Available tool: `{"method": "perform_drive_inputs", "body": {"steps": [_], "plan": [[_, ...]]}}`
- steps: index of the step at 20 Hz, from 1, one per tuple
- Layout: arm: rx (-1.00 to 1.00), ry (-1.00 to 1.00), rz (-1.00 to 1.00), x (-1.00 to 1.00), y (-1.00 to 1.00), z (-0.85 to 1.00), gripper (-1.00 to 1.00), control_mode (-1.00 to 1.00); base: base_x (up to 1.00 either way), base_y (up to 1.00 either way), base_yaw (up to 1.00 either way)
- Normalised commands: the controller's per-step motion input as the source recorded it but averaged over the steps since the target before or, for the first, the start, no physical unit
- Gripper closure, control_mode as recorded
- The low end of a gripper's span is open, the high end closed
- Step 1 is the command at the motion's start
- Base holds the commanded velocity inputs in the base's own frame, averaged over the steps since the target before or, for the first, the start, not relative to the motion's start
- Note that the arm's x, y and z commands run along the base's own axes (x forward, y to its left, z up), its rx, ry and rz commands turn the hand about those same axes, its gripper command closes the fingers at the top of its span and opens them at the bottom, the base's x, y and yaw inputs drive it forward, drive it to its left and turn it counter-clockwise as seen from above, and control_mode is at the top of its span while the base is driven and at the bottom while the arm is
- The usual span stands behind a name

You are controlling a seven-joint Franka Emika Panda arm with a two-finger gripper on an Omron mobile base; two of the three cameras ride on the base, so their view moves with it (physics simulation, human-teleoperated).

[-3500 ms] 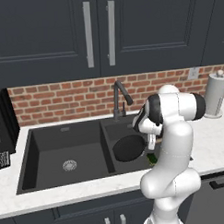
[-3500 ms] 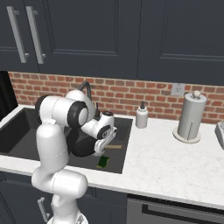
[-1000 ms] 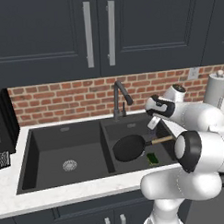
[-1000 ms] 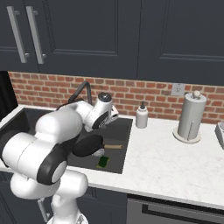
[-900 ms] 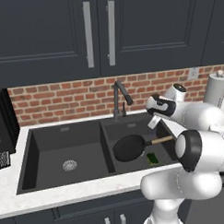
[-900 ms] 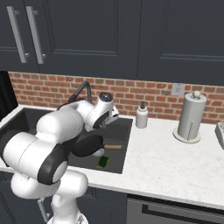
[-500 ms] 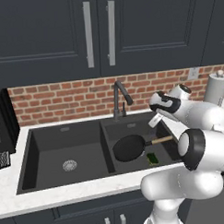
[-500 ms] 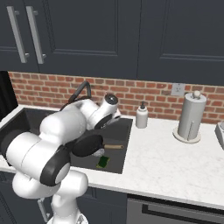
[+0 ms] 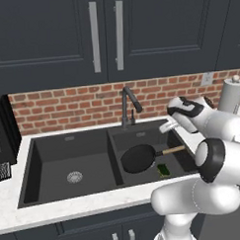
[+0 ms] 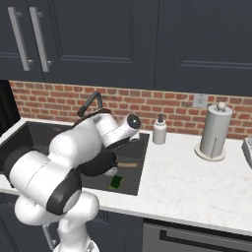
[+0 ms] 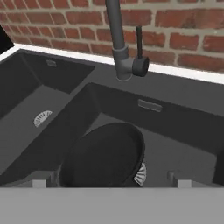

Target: Pick the pan and sponge and place them into the sink. Then turn on the water.

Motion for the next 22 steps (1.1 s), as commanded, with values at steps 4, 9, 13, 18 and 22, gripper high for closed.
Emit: {"method": "perform_drive_inputs", "body": {"steps": [4,9,13,18,22], "plan": [[0.23,0.0,-0.21,0.04,0.01,0.01,-1.0,-1.0,0.0,0.0,0.0],[0.21,0.0,-0.19,0.18,0.01,0.01,-1.0,-1.0,0.0,0.0,0.0],[0.15,0.0,-0.16,0.26,0.1,0.0,-1.0,-1.0,0.0,0.0,0.0],[0.08,0.0,-0.13,0.3,0.09,0.0,-1.0,-1.0,0.0,0.0,0.0],[0.05,0.0,0.0,0.32,0.1,0.0,-1.0,-1.0,0.0,0.0,0.0]]}}
